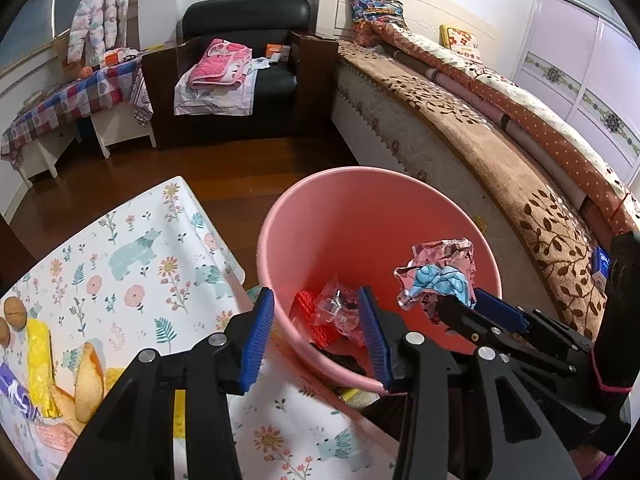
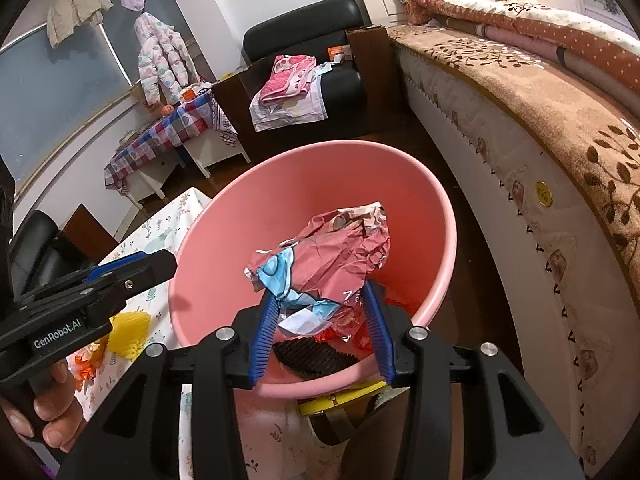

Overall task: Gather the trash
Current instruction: 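Move the open left tool back over the table while the right tool holds the foil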

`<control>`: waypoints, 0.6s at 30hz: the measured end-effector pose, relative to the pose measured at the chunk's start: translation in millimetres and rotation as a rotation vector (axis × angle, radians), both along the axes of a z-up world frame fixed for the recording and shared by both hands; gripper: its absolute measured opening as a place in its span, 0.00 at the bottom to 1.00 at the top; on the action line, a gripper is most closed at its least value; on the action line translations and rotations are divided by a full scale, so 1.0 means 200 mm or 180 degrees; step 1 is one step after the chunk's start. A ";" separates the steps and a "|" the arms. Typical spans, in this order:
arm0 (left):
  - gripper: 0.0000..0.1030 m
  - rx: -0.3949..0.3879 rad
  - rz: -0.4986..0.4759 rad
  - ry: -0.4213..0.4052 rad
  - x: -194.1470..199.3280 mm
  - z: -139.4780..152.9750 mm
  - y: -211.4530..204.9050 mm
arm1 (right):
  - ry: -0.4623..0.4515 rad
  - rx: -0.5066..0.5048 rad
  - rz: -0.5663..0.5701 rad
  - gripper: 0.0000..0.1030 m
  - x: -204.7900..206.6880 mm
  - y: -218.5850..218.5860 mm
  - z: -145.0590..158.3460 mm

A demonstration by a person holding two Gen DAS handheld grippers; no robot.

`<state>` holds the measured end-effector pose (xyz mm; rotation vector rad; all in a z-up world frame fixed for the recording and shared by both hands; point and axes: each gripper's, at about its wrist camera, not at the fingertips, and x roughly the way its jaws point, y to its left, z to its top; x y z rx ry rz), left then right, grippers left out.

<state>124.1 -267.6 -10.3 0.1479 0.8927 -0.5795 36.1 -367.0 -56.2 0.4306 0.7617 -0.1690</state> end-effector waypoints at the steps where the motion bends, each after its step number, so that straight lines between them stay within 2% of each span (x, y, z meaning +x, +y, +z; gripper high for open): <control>1: 0.42 0.0000 0.0014 -0.0001 0.00 0.00 0.01 | -0.0001 0.0006 -0.0001 0.43 0.00 0.00 0.00; 12: 0.42 -0.0067 0.0155 0.0000 -0.06 0.04 0.14 | -0.0086 0.0013 0.0011 0.43 -0.04 0.00 0.05; 18: 0.42 -0.0094 0.0133 -0.0041 -0.12 0.06 0.19 | -0.0118 -0.0033 -0.0001 0.43 -0.07 0.02 0.07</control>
